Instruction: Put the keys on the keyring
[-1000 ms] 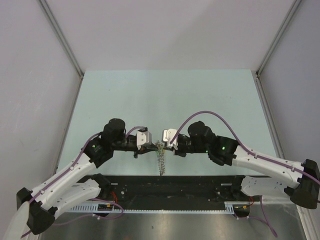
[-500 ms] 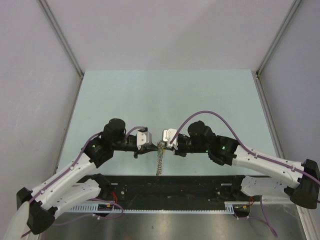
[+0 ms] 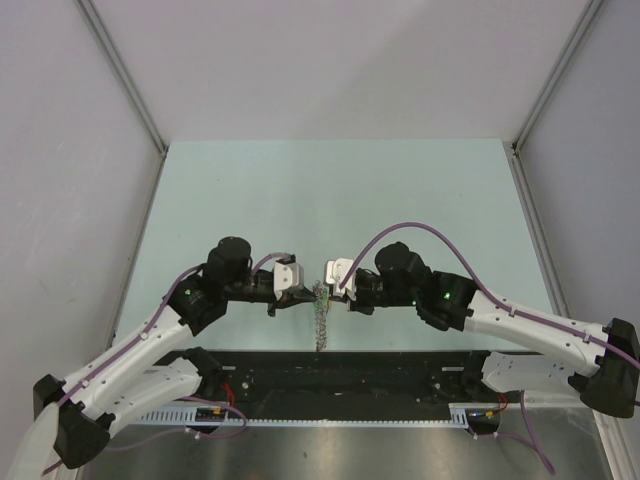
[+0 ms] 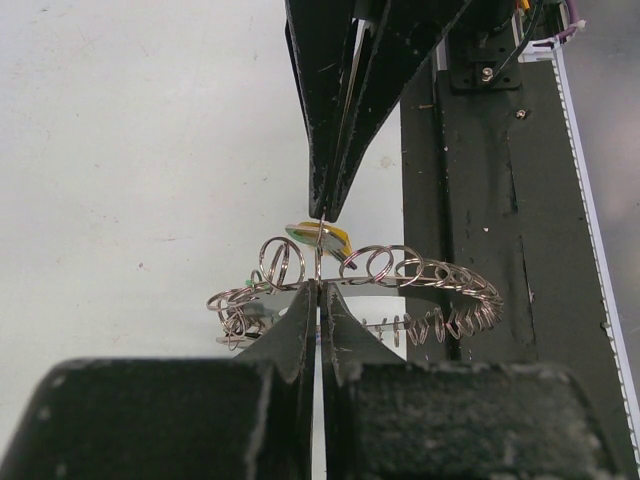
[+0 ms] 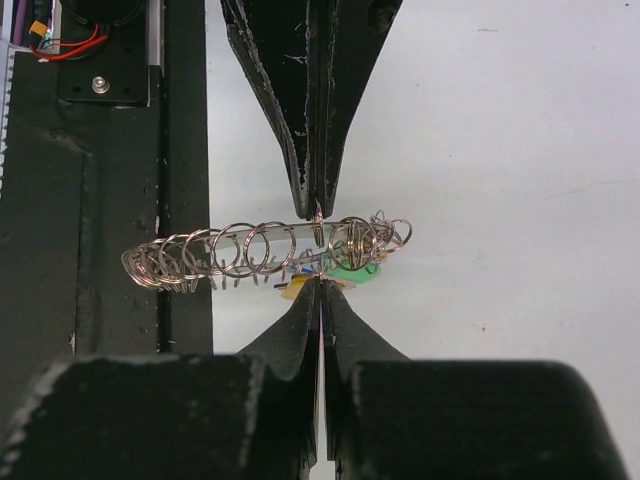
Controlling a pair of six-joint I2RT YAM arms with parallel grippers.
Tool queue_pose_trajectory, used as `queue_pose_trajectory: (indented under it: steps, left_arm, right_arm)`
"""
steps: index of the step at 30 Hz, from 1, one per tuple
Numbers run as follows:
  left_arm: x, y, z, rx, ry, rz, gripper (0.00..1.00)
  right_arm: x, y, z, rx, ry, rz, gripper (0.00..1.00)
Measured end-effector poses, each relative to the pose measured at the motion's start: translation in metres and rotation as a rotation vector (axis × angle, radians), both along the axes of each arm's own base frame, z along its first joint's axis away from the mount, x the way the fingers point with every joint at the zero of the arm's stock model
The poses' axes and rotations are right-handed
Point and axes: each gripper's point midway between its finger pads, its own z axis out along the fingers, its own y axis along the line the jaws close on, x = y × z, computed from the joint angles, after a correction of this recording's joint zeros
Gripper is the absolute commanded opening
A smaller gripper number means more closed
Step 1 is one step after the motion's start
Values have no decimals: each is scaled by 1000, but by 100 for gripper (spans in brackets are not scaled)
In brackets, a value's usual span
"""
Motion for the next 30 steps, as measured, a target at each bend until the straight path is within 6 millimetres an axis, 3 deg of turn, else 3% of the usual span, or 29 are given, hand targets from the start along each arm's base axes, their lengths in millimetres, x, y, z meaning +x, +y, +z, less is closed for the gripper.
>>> queue_pose_trajectory:
  steps: [30]
  left_arm:
    - [-1, -1, -1, 2, 8, -8, 0]
  right_arm:
    - [-1, 0, 0, 1, -3, 13, 0]
